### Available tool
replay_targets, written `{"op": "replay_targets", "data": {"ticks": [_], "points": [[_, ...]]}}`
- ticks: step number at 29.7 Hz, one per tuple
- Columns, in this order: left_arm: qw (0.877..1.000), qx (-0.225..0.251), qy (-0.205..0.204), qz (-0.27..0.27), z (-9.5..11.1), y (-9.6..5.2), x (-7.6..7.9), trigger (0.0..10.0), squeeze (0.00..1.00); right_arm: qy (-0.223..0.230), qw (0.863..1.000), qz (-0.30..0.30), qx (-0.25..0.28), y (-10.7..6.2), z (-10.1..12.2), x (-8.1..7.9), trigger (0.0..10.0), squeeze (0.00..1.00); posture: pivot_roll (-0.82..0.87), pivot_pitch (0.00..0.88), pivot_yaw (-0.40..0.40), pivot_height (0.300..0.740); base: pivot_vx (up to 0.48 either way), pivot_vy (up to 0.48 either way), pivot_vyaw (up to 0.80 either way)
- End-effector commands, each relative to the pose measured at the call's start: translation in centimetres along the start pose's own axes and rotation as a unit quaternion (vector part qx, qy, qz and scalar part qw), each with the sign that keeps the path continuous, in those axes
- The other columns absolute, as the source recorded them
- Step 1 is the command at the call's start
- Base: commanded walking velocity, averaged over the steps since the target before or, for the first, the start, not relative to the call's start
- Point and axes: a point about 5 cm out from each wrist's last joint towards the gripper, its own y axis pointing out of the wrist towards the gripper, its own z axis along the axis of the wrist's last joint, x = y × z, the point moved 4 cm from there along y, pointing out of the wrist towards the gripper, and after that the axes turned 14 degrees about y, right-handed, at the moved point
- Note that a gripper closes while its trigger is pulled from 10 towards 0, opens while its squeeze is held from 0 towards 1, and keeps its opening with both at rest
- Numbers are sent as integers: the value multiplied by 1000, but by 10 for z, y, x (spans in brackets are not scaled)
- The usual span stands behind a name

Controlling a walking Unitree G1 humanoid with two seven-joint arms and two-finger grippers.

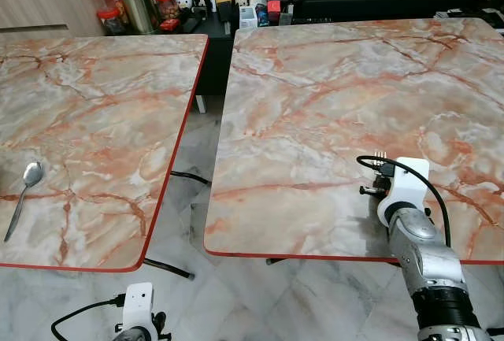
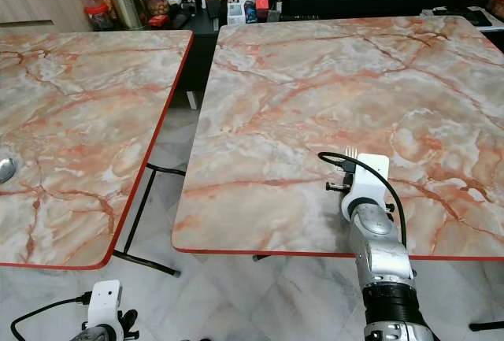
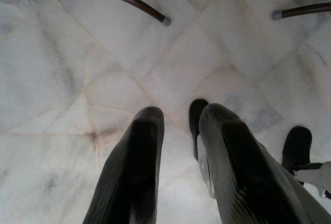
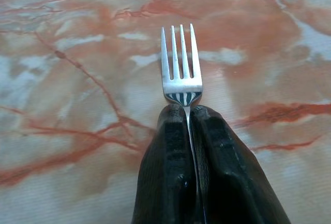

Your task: Setting the table

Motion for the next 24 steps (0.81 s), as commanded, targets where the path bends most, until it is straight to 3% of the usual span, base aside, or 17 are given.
{"op": "replay_targets", "data": {"ticks": [1, 3, 4, 8, 14, 16, 24], "points": [[1000, -15, 6, 9, -8, -2, -6, 10000, 0, 0, 1000, 18, 13, -1, 10, -12, 0, 0, -60, 102, 77, 740, 0, 0, 0], [1000, -15, 6, 10, -8, -2, -6, 10000, 0, 2, 1000, 20, 16, -1, 12, -14, 0, 0, -60, 102, 77, 740, 0, 0, 0], [1000, -15, 5, 12, -7, -2, -6, 10000, 0, 8, 999, 25, 29, -2, 18, -17, 9882, 0, -60, 102, 79, 740, 0, 0, 0], [1000, -15, 1, 17, -8, -2, -7, 10000, 0, 21, 993, 60, 99, -8, 60, -38, 10000, 0, -59, 103, 80, 740, 0, 0, 0], [1000, -15, -9, 21, -9, -2, -8, 10000, 0, 19, 989, 72, 131, -12, 83, -47, 10000, 0, -55, 100, 75, 740, 0, 0, 0], [1000, -16, -8, 21, -9, -2, -8, 10000, 0, 10, 984, 89, 155, -16, 96, -58, 10000, 0, -55, 98, 77, 740, 0, 474, 0], [1000, -16, -9, 21, -9, -2, -7, 10000, 0, -6, 985, 81, 150, -16, 91, -58, 10000, 0, -50, 97, 73, 740, 0, 480, 0]]}}
